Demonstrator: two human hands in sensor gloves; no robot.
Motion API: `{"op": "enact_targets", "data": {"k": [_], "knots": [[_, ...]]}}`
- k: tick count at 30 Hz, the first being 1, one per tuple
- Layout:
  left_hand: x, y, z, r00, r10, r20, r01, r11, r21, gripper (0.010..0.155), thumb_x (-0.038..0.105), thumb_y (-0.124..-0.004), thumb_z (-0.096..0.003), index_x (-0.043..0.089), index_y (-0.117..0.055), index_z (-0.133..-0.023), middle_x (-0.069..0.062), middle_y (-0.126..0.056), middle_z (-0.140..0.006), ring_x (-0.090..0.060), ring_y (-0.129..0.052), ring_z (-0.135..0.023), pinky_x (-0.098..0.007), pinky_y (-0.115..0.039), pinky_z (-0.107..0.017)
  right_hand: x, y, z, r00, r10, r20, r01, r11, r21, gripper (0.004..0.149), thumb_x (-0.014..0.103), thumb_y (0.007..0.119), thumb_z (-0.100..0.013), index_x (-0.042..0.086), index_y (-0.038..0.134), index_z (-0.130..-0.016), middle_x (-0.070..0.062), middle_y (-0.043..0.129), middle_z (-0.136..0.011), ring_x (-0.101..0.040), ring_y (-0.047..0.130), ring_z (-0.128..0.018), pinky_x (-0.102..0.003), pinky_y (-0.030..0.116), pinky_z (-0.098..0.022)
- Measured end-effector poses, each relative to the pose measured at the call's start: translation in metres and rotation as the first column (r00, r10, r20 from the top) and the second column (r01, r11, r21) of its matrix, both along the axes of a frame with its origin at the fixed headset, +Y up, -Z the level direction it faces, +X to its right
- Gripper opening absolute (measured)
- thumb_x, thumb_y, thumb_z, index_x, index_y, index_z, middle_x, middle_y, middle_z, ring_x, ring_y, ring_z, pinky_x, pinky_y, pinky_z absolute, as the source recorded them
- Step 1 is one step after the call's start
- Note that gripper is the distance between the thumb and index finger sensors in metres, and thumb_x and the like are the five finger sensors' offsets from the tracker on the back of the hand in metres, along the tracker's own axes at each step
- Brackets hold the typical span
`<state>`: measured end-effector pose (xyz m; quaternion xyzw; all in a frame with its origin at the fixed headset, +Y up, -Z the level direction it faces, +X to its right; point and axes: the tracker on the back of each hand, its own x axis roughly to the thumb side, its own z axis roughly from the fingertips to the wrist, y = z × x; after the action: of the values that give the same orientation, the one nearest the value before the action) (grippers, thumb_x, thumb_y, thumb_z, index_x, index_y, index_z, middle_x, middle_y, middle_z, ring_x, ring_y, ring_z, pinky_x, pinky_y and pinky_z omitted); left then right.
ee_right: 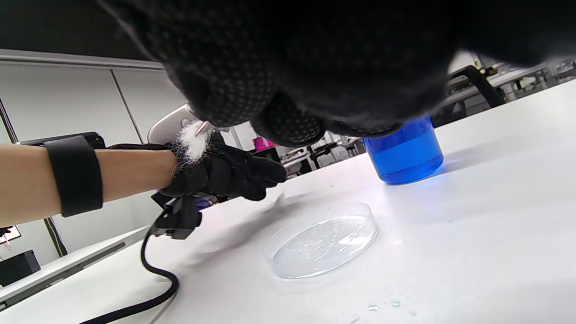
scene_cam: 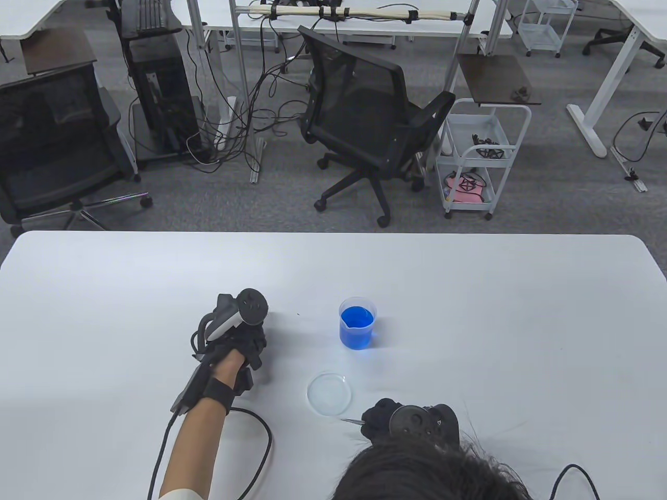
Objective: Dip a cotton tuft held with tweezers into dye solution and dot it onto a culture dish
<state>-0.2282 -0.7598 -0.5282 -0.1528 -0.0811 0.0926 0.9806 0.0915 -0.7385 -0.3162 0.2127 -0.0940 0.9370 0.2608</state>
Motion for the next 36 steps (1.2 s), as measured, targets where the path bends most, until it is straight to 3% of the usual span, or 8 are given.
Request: {"op": "enact_targets", "data": {"k": [2,7,11,16,21,26,28,36], "knots": [[-0.002,0.002,0.004,1.000,-0.008,-0.011,0.007,0.999,-0.034,0.080,0.025,-0.080,-0.0588,0.022,-0.023,-0.115,-0.028,-0.025,-0.123,-0.057,-0.022,-0.106,-0.078,-0.020,-0.066,0.001,0.000,-0.001,1.000,0.006,0.013,-0.006,1.000,0.008,0.040,0.028,0.092,-0.025,0.000,0.107,-0.049,-0.024,0.102,-0.054,-0.016,0.100,-0.016,-0.031,0.091,-0.004],[-0.009,0.011,0.019,0.999,0.023,-0.022,-0.023,1.000,0.015,0.077,0.029,-0.082,-0.0583,0.021,-0.030,-0.115,-0.028,-0.028,-0.122,-0.057,-0.025,-0.105,-0.078,-0.023,-0.067,0.007,0.001,-0.006,0.998,0.023,0.059,-0.025,0.999,0.021,0.040,0.028,0.092,-0.025,0.000,0.107,-0.049,-0.025,0.102,-0.053,-0.016,0.100,-0.016,-0.032,0.090,-0.004],[-0.014,0.019,0.053,0.997,0.073,-0.005,-0.073,0.996,0.044,0.073,0.030,-0.081,-0.0586,0.018,-0.036,-0.115,-0.028,-0.028,-0.122,-0.057,-0.026,-0.105,-0.077,-0.024,-0.067,0.023,0.002,-0.016,0.991,0.034,0.133,-0.038,0.999,0.034,0.040,0.028,0.092,-0.025,0.000,0.107,-0.049,-0.025,0.102,-0.053,-0.016,0.100,-0.016,-0.032,0.090,-0.004],[-0.017,0.025,0.112,0.987,0.154,0.038,-0.157,0.984,0.091,0.068,0.030,-0.081,-0.0592,0.012,-0.044,-0.114,-0.030,-0.032,-0.121,-0.058,-0.029,-0.104,-0.076,-0.026,-0.067,0.042,0.007,-0.033,0.974,0.038,0.222,-0.043,0.999,0.019,0.040,0.027,0.093,-0.025,0.000,0.108,-0.049,-0.025,0.102,-0.053,-0.016,0.100,-0.016,-0.032,0.090,-0.004],[-0.017,0.020,0.151,0.970,0.224,0.099,-0.233,0.968,0.098,0.065,0.031,-0.081,-0.0600,0.009,-0.050,-0.113,-0.031,-0.037,-0.121,-0.059,-0.031,-0.104,-0.077,-0.026,-0.067,0.045,0.042,-0.055,0.955,0.083,0.286,-0.088,0.996,0.005,0.039,0.026,0.094,-0.025,-0.001,0.108,-0.049,-0.026,0.102,-0.054,-0.017,0.099,-0.016,-0.033,0.090,-0.004],[-0.011,0.022,0.159,0.965,0.204,0.163,-0.224,0.967,0.121,0.065,0.032,-0.080,-0.0600,0.009,-0.050,-0.113,-0.030,-0.039,-0.121,-0.059,-0.032,-0.104,-0.076,-0.027,-0.067,0.026,0.079,-0.098,0.904,0.265,0.335,-0.285,0.958,0.012,0.039,0.026,0.094,-0.025,-0.001,0.109,-0.049,-0.026,0.102,-0.053,-0.017,0.099,-0.016,-0.033,0.089,-0.004],[-0.009,0.019,0.160,0.966,0.187,0.177,-0.209,0.971,0.114,0.064,0.032,-0.080,-0.0600,0.009,-0.052,-0.113,-0.030,-0.040,-0.121,-0.059,-0.032,-0.104,-0.076,-0.027,-0.067,0.012,0.090,-0.123,0.861,0.371,0.348,-0.382,0.923,-0.039,0.039,0.026,0.094,-0.025,-0.001,0.109,-0.049,-0.026,0.102,-0.054,-0.017,0.099,-0.016,-0.033,0.089,-0.005],[-0.011,0.008,0.156,0.964,0.202,0.175,-0.214,0.975,0.053,0.062,0.032,-0.079,-0.0602,0.008,-0.053,-0.112,-0.031,-0.041,-0.120,-0.059,-0.032,-0.103,-0.076,-0.028,-0.067,-0.045,0.086,-0.188,0.726,0.641,0.249,-0.618,0.767,-0.175,0.039,0.025,0.094,-0.025,-0.001,0.109,-0.049,-0.025,0.102,-0.055,-0.019,0.099,-0.017,-0.034,0.089,-0.006]]}}
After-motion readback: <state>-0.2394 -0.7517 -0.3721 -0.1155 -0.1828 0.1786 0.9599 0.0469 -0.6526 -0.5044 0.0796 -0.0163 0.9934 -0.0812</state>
